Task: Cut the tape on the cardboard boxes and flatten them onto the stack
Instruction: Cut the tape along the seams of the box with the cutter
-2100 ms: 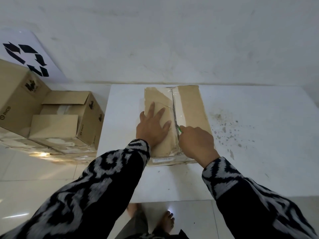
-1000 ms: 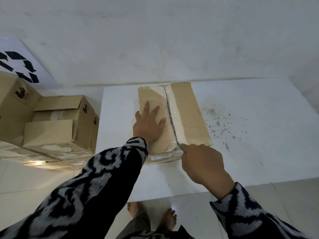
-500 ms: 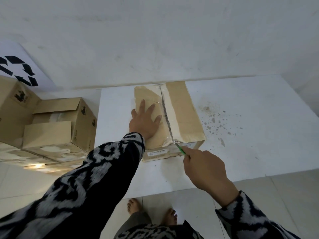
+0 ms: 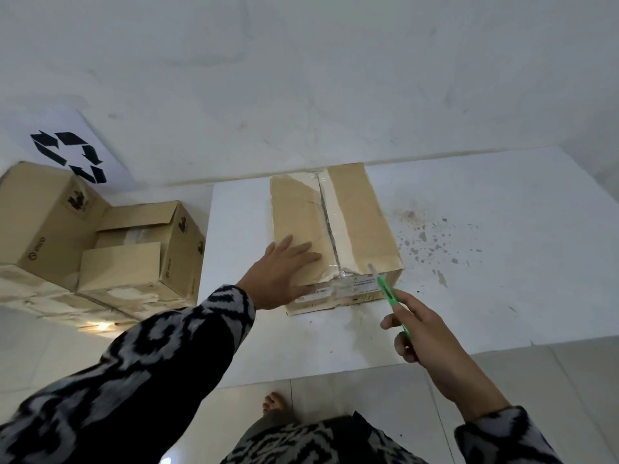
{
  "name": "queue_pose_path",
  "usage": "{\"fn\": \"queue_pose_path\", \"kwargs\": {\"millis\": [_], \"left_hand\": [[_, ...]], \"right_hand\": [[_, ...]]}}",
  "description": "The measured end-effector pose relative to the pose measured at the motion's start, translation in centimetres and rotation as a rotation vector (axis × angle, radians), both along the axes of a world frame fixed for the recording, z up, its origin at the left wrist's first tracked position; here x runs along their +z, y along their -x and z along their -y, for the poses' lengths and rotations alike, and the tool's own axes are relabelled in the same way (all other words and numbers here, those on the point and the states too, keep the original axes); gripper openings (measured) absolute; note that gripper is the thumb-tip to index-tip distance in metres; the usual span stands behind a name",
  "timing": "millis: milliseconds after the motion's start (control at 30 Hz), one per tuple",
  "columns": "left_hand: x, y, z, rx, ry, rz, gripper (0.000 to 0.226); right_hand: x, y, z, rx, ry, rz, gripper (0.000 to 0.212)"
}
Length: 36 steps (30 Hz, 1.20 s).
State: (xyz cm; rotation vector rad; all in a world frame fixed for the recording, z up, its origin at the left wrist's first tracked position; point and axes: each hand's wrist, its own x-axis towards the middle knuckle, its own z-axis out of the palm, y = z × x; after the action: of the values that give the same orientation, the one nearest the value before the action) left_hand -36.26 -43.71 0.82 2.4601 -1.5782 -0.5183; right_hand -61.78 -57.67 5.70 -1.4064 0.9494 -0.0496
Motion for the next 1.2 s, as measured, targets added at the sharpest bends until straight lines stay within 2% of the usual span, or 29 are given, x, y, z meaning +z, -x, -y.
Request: {"fn": "queue_pose_path", "kwargs": {"millis": [100,233,300,400,533,867,1200], "left_hand": [[0.4,0.2,-0.1,0.012,0.058,-0.095,0.061],[1.2,-0.2,0.0,0.126,0.285,-0.224,0.043],[1.8,-0.6,0.4,0.145,0.374,-0.213,0.042],[2.7,-1.1,1.2,0.154,0.511,-0.195,0.025],[3.4,-1.7,1.9,0.164,0.608,-0.19,0.008],[4.3,-2.7,2.9,0.187,0.691,-0.119,0.015],[4.4,-3.1,3.4,0.169,0.721,-0.08,0.012]], "right_hand": [[-0.2,-0.5,0.0,0.108,0.176,-0.034,0.035],[1.0,-1.2,-0.3,0.281,0.454,-0.042,0.039],[1.4,-1.9,-0.3,0.353,0.623,-0.064,0.041],[1.8,-3.2,0.4,0.413,0.856,-0.119,0.043],[3.1,-5.2,1.1,0.459,1.052,-0.17,0.045],[4.0,-7.8,1.9,0.466,1.158,-0.163,0.043],[4.5,-8.7,2.3,0.45,1.211,-0.173,0.044]]}}
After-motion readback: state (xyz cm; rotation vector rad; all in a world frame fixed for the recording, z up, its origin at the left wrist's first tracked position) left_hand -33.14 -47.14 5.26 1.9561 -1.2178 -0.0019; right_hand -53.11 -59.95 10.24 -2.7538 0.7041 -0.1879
